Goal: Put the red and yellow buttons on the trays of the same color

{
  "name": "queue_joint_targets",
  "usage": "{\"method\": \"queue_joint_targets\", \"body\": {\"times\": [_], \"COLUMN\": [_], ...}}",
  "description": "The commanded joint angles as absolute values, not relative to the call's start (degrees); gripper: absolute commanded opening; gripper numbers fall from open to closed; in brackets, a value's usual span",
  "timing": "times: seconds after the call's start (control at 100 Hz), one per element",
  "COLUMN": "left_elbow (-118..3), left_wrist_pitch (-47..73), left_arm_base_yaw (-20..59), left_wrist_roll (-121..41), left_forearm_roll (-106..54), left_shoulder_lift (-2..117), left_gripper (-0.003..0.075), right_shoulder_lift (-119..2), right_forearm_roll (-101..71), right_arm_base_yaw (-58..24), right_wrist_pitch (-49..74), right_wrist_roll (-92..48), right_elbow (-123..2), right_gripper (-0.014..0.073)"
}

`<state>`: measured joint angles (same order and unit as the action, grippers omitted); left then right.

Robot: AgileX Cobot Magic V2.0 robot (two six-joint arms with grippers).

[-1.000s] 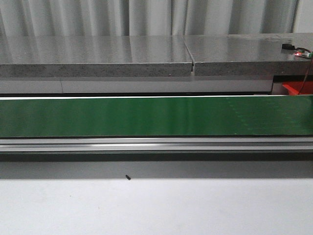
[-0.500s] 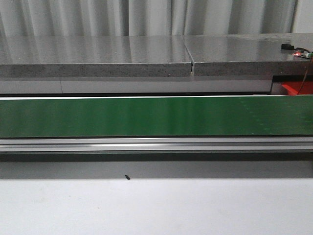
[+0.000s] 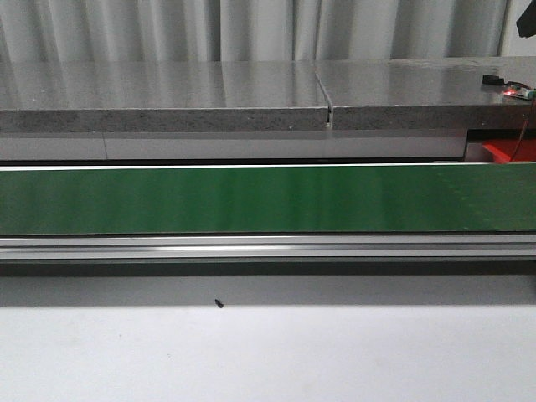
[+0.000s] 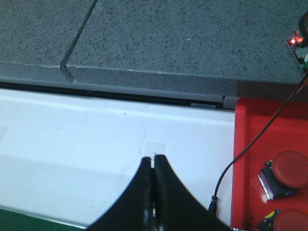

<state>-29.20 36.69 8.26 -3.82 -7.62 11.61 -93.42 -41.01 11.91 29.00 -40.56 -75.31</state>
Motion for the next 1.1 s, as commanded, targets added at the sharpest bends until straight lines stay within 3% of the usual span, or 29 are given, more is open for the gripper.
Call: {"method": "queue_joint_targets", "body": {"times": [0.0, 0.5, 0.72, 1.09], "left_elbow": [-30.7, -30.7, -30.7, -30.7], "left_wrist_pitch": [32.6, 32.6, 32.6, 32.6], "left_arm_base_yaw": [8.7, 8.7, 8.7, 8.7], "left_wrist_roll": [-3.4, -3.4, -3.4, -3.4], "left_forearm_roll": [-8.4, -8.4, -8.4, -8.4], "left_shoulder_lift": [12.3, 12.3, 12.3, 12.3], "left_gripper": [-0.0019, -0.0019, -0.0019, -0.0019], "right_shoulder_lift": [-87.5, -68.5, -63.7, -55.6], "right_forearm_roll": [-42.0, -42.0, -42.9, -3.9], "right_arm_base_yaw": [11.5, 11.4, 11.4, 4.1], "right_wrist_pitch": [24.0, 21.0, 25.9, 29.1], "right_wrist_roll": [-41.1, -41.1, -40.5, 3.7], "right_elbow": [-73.0, -54.3, -50.7, -47.1], "right_gripper": [-0.0058, -0.0058, -0.0058, -0.0058]}}
